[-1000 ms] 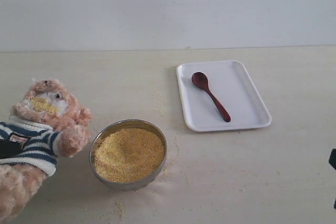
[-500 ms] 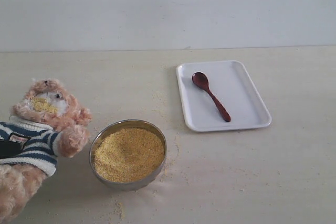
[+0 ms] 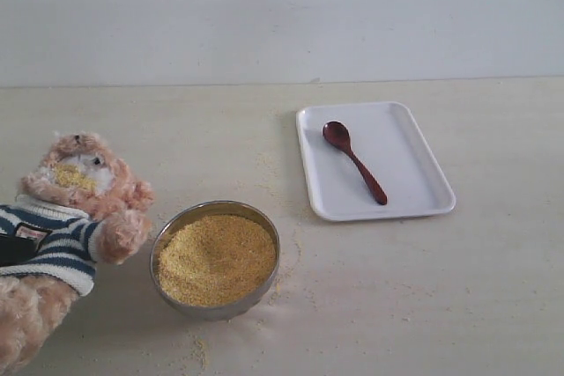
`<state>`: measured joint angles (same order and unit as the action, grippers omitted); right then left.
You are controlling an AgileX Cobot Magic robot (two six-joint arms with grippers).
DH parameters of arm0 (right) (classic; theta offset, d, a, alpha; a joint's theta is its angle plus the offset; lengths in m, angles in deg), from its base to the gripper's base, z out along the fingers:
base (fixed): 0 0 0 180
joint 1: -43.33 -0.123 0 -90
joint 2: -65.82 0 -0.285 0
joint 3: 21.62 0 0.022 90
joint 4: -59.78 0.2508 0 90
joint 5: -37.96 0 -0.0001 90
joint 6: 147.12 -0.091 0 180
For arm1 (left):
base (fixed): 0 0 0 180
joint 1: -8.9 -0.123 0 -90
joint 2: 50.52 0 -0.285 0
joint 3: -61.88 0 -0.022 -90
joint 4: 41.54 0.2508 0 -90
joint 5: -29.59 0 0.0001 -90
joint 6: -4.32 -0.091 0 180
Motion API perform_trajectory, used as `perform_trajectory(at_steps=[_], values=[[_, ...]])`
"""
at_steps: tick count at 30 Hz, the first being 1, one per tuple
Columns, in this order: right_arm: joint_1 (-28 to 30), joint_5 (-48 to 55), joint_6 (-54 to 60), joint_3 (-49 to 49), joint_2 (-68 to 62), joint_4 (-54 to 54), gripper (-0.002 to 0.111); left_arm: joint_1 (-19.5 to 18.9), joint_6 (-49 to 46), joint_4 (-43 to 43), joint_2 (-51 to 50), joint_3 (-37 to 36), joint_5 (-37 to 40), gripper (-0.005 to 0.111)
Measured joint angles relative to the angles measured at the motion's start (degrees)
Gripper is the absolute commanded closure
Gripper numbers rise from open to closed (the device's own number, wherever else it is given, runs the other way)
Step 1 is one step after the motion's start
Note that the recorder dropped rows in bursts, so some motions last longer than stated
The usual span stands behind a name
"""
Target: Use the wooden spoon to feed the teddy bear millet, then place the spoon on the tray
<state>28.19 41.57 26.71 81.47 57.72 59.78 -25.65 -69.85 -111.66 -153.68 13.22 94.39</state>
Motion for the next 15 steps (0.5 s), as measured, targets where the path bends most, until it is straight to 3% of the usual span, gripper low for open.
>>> perform_trajectory(at_steps=[15], values=[[1.0,2.5,6.2,0.0,0.0,0.0,0.108,0.0,0.0,0.0,0.0,0.0,0.0,0.102]])
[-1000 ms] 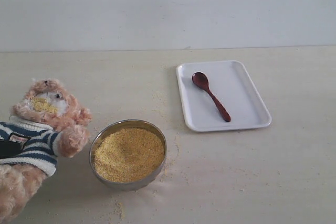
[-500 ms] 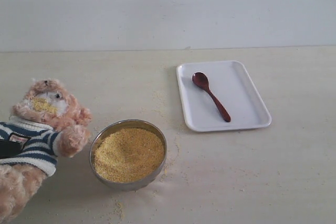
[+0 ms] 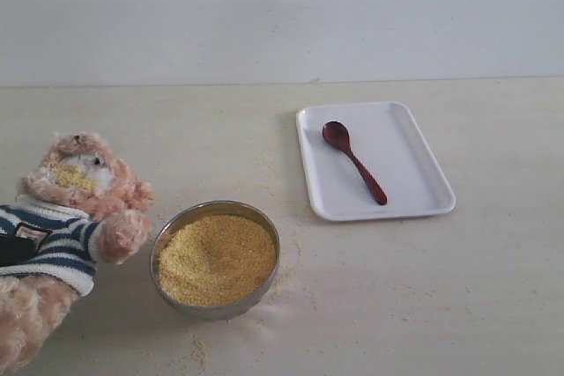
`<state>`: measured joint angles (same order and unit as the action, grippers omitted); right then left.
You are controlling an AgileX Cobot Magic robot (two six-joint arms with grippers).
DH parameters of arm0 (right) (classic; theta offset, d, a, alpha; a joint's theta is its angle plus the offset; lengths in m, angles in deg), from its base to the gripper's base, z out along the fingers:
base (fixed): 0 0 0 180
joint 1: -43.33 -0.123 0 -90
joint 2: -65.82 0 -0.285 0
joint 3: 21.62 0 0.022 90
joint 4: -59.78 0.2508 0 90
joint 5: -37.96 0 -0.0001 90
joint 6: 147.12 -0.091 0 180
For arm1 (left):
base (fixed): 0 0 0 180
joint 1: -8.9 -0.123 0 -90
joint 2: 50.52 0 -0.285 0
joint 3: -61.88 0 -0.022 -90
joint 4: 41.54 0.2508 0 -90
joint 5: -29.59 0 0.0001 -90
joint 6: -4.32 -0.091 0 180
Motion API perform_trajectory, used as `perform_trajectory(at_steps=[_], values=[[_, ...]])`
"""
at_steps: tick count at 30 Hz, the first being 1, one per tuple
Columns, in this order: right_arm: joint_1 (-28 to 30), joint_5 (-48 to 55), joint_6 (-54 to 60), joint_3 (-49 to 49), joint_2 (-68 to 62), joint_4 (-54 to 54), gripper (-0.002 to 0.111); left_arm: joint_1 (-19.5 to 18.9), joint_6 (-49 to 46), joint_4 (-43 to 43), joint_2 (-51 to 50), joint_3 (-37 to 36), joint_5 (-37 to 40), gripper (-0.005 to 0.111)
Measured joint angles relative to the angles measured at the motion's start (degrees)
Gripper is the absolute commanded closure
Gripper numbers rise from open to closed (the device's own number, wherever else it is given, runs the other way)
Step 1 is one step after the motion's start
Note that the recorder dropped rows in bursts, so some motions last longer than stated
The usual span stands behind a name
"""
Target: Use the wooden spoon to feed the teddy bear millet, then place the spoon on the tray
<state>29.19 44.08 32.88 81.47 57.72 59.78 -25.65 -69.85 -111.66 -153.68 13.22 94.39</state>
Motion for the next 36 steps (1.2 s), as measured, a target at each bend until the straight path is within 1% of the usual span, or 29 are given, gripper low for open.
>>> perform_trajectory(at_steps=[19,25,27,32,36], values=[[0.0,0.0,0.0,0.0,0.0,0.0,0.108,0.0,0.0,-0.1,0.0,0.0,0.0,0.102],[0.0,0.0,0.0,0.0,0.0,0.0,0.108,0.0,0.0,-5.7,-0.1,0.0,0.0,0.102],[0.0,0.0,0.0,0.0,0.0,0.0,0.108,0.0,0.0,-6.0,-0.1,0.0,0.0,0.102],[0.0,0.0,0.0,-0.1,0.0,0.0,0.108,0.0,0.0,-6.2,-0.1,0.0,3.0,0.102],[0.0,0.0,0.0,-0.1,0.0,0.0,0.108,0.0,0.0,-5.8,-0.1,0.0,3.1,0.102]])
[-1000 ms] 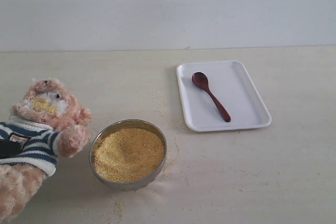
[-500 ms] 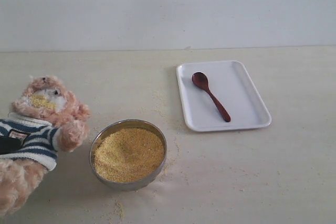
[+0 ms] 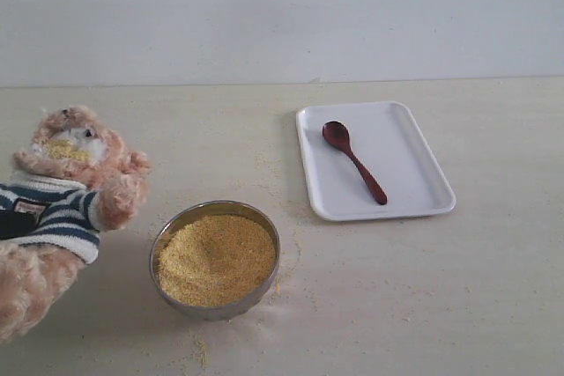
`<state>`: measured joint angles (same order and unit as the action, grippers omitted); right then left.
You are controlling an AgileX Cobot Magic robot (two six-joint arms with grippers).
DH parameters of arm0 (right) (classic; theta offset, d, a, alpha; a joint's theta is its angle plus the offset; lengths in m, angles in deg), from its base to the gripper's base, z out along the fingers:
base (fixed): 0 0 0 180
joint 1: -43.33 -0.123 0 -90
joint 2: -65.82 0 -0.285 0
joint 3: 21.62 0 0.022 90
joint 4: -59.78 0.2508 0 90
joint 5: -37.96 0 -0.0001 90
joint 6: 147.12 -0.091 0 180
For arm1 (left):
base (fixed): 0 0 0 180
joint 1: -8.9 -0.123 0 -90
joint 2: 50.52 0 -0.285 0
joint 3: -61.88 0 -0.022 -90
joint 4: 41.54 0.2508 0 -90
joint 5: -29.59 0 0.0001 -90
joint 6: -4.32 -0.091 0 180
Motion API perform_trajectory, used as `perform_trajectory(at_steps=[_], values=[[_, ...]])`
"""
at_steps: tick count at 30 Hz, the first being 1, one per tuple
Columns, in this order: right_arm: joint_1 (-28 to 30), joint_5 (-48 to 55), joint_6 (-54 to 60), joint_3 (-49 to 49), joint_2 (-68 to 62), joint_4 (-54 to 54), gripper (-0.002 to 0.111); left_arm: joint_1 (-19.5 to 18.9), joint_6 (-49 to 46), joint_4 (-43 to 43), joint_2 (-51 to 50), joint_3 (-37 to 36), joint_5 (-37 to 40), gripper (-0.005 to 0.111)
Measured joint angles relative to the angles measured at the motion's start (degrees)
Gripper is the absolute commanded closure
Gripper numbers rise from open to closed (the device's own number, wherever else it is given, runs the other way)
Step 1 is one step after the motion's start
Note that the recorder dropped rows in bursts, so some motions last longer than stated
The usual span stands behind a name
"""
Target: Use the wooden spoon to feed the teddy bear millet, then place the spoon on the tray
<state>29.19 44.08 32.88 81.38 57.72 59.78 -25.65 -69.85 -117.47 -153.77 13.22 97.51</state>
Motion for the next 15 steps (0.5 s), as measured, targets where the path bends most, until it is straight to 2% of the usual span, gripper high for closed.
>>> perform_trajectory(at_steps=[15], values=[[0.0,0.0,0.0,0.0,0.0,0.0,0.108,0.0,0.0,0.7,0.0,0.0,-2.9,0.102]])
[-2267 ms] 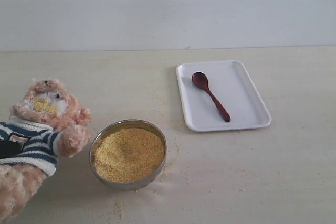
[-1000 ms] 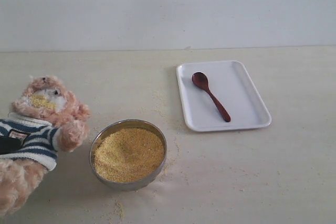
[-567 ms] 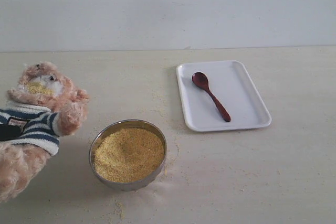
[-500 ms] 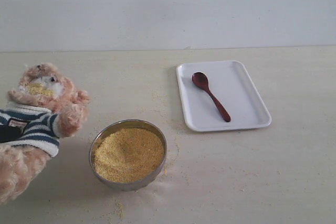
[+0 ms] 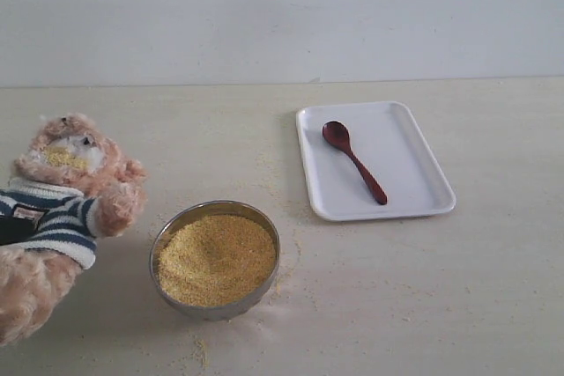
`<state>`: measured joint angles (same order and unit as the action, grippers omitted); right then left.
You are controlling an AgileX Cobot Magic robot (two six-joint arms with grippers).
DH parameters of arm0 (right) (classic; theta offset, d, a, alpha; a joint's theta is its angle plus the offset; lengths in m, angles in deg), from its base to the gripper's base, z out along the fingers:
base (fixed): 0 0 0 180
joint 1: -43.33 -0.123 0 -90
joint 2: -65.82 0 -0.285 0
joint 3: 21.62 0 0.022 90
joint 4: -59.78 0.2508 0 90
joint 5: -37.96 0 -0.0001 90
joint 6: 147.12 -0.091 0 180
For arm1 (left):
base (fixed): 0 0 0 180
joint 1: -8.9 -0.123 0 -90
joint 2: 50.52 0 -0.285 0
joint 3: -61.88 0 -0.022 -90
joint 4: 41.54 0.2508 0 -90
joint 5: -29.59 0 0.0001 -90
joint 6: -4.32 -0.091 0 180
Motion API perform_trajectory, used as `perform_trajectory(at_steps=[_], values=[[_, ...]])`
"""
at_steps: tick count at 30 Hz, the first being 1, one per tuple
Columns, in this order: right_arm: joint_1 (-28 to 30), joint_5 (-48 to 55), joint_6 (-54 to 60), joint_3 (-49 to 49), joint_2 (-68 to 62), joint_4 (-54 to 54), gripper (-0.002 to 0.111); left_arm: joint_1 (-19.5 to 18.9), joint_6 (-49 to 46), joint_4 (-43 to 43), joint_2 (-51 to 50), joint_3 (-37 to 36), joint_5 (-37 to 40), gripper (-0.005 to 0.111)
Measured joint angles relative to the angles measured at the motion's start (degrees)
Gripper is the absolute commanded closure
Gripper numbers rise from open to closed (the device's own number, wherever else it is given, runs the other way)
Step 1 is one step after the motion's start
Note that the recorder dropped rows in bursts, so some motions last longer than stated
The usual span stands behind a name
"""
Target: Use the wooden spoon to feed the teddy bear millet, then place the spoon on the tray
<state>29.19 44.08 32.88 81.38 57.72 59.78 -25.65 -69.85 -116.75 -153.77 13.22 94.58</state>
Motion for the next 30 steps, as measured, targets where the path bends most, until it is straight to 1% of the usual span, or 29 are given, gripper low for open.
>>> perform_trajectory(at_steps=[11,19,21,22,23,24,26,27,30], values=[[0.0,0.0,0.0,0.0,0.0,0.0,0.108,0.0,-2.5,-2.0,0.0,0.4,-0.7,0.102],[0.0,0.0,0.0,0.0,0.0,0.0,0.108,0.0,-3.1,-3.9,-0.3,1.5,-3.8,0.102],[0.0,0.0,0.0,0.0,0.0,0.0,0.108,1.2,-4.2,-5.7,-2.1,1.8,-4.5,0.102],[0.0,0.0,0.0,0.0,0.0,0.0,0.108,3.4,-4.8,-7.2,-3.9,2.5,-4.9,0.102],[0.0,0.0,0.0,0.0,0.0,0.0,0.108,4.4,-5.0,-7.7,-4.6,3.0,-5.0,0.102],[0.0,0.0,0.0,0.0,0.0,0.0,0.108,6.9,-5.3,-8.7,-6.4,4.4,-5.4,0.102],[0.0,0.0,0.0,0.0,0.0,0.0,0.108,9.3,-5.5,-9.6,-8.2,6.4,-6.8,0.102],[0.0,0.0,0.0,0.0,0.0,0.0,0.108,10.1,-5.5,-10.0,-8.8,7.5,-8.1,0.102],[0.0,0.0,0.0,0.0,0.0,0.0,0.108,10.3,-5.5,-11.5,-9.2,8.8,-11.7,0.102]])
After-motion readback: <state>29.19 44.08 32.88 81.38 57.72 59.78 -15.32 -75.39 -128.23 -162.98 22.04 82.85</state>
